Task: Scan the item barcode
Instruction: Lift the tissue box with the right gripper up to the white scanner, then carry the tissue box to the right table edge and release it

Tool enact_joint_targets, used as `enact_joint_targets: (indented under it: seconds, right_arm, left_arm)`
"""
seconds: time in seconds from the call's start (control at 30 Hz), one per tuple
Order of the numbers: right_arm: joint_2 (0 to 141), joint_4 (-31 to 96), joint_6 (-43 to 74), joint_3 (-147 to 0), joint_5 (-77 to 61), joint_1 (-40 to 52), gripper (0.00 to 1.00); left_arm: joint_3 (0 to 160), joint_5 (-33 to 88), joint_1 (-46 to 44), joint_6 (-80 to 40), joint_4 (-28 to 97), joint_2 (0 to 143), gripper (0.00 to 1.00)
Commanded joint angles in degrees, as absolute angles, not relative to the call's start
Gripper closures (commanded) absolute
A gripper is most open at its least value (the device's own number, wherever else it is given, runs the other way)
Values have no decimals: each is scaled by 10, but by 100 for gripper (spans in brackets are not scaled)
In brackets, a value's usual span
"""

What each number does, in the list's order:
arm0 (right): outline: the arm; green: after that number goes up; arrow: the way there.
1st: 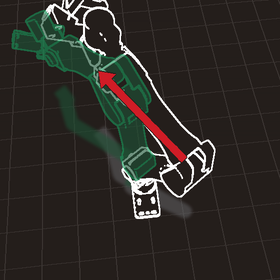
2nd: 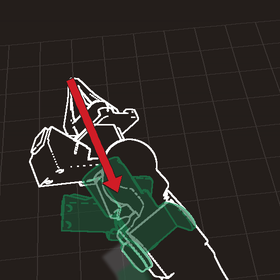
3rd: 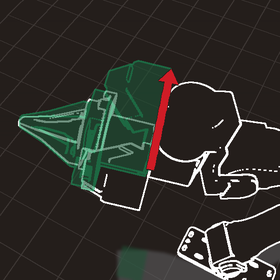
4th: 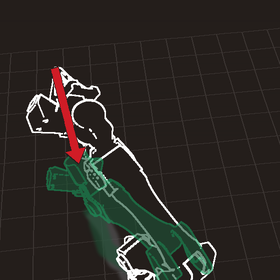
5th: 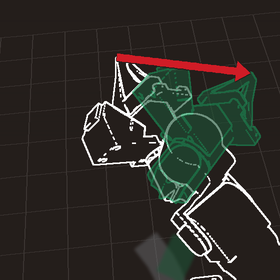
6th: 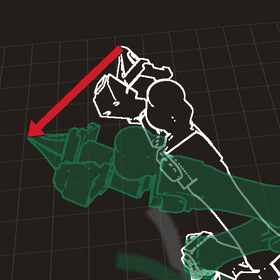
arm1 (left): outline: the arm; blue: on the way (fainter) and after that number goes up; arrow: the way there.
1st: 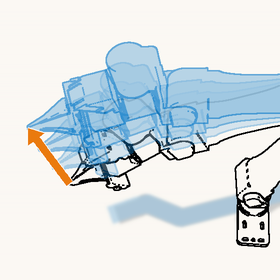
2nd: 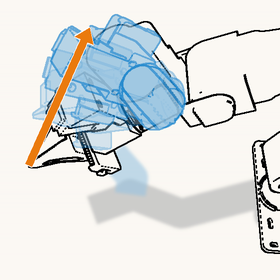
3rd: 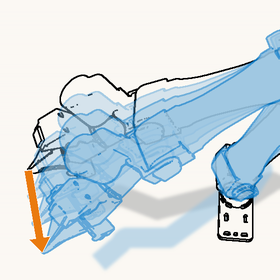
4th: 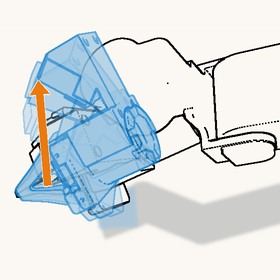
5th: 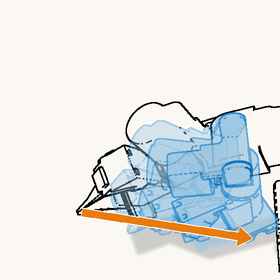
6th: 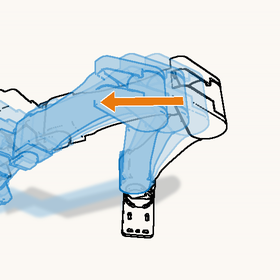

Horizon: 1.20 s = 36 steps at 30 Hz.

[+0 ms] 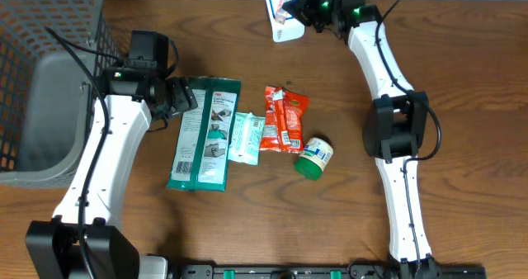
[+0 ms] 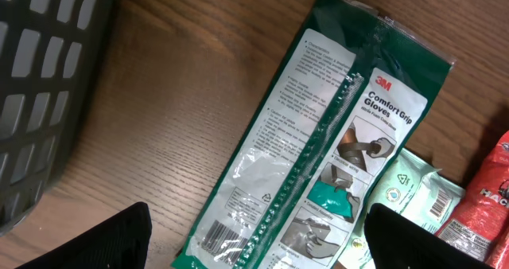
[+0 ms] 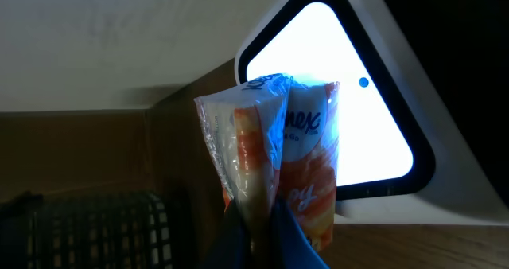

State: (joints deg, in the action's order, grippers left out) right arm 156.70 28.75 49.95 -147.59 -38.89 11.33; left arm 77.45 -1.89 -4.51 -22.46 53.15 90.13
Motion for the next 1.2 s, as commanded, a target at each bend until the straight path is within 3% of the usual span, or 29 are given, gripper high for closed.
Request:
enact_joint_targets:
  seconds: [0.0,0.37,0.63,1.0,1.17]
  right_arm:
    - [1560,291,474,-1484,-386,116,99]
    - [1464,373,403,-1484,-429,92,98]
    - [1303,677,205,-1484,-215,69,99]
    - [1235,940,186,-1481,83,-3,99]
    - [1246,969,186,-1429,144,-30,99]
  left_arm:
    - [784,-26,-43,-222,533,899,14]
    - [784,-26,-43,-222,533,899,14]
    - [784,-26,-43,-222,533,899,14]
    - [784,-26,-43,-222,533,899,14]
    - [784,-26,-43,-222,533,899,14]
